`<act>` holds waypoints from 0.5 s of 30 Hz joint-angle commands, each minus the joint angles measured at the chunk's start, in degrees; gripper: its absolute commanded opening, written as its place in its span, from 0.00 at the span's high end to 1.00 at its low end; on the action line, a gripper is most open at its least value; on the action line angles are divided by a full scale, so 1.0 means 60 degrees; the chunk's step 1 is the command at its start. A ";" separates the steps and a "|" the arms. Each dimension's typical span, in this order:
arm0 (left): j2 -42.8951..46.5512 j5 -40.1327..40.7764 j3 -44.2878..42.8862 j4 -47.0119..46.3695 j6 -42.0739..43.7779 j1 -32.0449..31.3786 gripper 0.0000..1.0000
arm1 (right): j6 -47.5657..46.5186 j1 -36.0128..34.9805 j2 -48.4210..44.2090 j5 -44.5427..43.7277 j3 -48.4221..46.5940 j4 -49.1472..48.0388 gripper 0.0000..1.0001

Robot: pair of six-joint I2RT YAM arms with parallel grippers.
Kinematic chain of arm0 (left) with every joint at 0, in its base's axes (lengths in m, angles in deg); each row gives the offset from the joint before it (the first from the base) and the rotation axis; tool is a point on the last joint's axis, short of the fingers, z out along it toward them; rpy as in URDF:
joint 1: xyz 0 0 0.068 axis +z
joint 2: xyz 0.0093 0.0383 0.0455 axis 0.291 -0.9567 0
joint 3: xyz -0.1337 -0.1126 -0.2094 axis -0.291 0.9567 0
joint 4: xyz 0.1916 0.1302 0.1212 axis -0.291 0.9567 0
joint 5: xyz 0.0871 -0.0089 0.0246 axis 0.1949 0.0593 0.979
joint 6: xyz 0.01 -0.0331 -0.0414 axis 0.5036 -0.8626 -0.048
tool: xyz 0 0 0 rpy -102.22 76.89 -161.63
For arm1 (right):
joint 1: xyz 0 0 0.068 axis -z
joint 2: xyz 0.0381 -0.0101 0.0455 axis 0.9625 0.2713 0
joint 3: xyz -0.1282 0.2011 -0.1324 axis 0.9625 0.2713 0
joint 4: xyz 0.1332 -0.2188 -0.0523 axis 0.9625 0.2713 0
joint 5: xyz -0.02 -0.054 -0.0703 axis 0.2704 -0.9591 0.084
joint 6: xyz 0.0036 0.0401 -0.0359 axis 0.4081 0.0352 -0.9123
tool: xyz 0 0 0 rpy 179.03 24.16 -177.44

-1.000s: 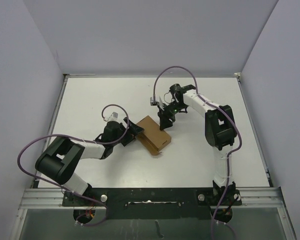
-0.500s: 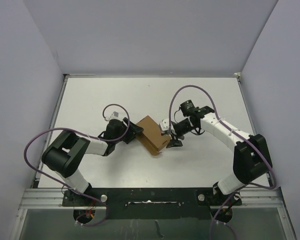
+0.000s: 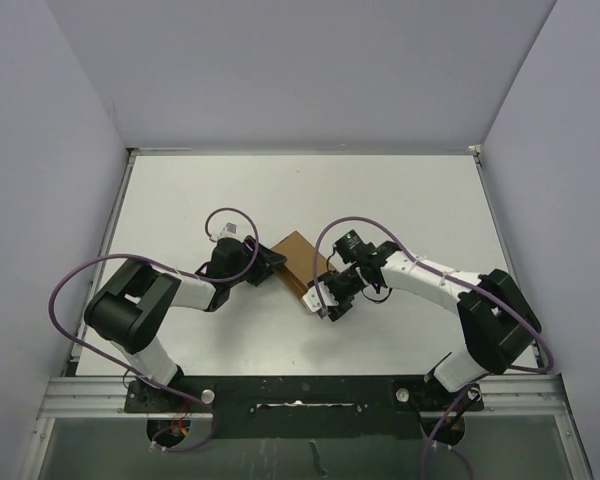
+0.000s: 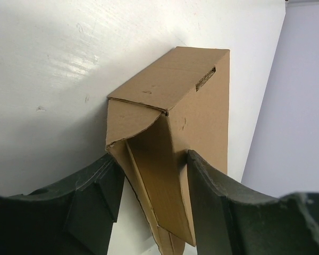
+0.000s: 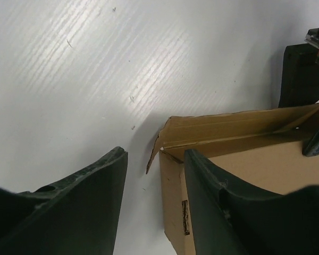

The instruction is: Fold the paper box

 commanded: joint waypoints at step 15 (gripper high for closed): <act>-0.0376 -0.0192 -0.0175 -0.0066 0.0061 0.0120 0.54 | -0.0454 -0.0792 0.0532 -0.1673 -0.0007 -0.0472 0.72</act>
